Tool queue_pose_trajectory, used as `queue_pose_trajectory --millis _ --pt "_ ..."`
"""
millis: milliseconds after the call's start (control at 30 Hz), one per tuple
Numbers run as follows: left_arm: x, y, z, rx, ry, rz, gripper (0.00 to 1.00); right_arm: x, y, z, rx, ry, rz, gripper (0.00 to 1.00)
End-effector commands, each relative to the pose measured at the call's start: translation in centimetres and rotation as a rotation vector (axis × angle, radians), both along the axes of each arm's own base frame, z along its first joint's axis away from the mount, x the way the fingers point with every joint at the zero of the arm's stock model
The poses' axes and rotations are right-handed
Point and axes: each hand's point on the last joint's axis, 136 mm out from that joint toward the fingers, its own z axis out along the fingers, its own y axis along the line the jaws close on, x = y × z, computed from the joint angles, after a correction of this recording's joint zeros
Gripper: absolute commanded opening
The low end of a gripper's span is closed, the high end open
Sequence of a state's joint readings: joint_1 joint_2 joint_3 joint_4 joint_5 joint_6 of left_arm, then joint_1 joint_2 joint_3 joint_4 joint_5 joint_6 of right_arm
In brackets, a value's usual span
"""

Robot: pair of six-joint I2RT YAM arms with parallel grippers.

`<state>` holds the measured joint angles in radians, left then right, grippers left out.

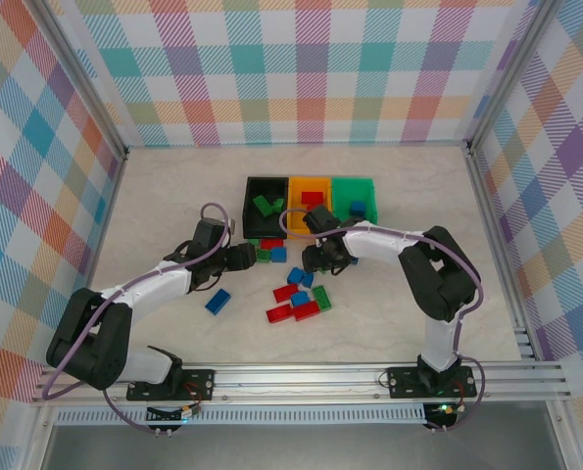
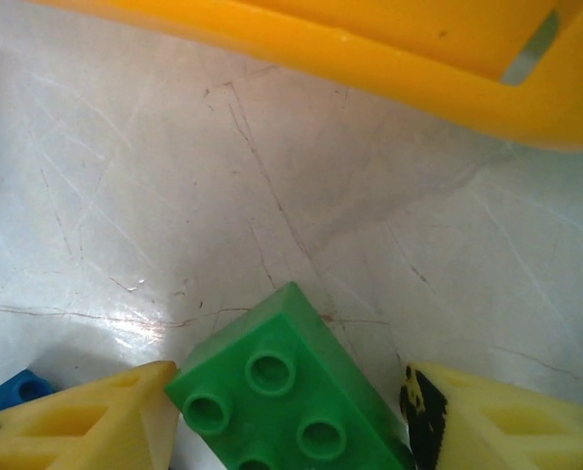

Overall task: Sort the legos into containers by color
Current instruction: Pick up the lego from the center of the table, then place the lego in the container.

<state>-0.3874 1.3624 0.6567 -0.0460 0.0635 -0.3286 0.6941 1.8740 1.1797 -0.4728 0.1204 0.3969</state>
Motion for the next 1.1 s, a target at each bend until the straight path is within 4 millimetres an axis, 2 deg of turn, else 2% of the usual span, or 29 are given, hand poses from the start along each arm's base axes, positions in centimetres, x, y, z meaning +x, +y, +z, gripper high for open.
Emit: queue_pose_trajectory --millis 0,133,367,500,767,1067 --pt "0.5 -0.2 0.4 -0.025 -0.011 0.007 0.70 -0.7 -0.9 -1.4 -0.067 0.041 0.008 0.49" --pt "0.5 -0.1 0.5 -0.021 -0.013 0.010 0.70 -0.5 0.0 -0.6 -0.013 0.031 0.006 0.33" --pt "0.6 -0.2 0.5 -0.025 -0.012 0.007 0.70 0.5 1.3 1.8 0.048 -0.011 0.011 0.25" --pt "0.6 -0.2 0.4 -0.023 -0.009 0.010 0.70 1.8 2.8 4.0 0.102 -0.049 0.020 0.25" --pt "0.6 -0.2 0.4 -0.024 -0.007 0.009 0.70 5.7 7.4 8.7 0.224 -0.117 0.066 0.27" --pt "0.6 -0.2 0.1 -0.020 0.004 0.007 0.70 11.3 12.4 11.9 0.289 -0.189 0.098 0.31"
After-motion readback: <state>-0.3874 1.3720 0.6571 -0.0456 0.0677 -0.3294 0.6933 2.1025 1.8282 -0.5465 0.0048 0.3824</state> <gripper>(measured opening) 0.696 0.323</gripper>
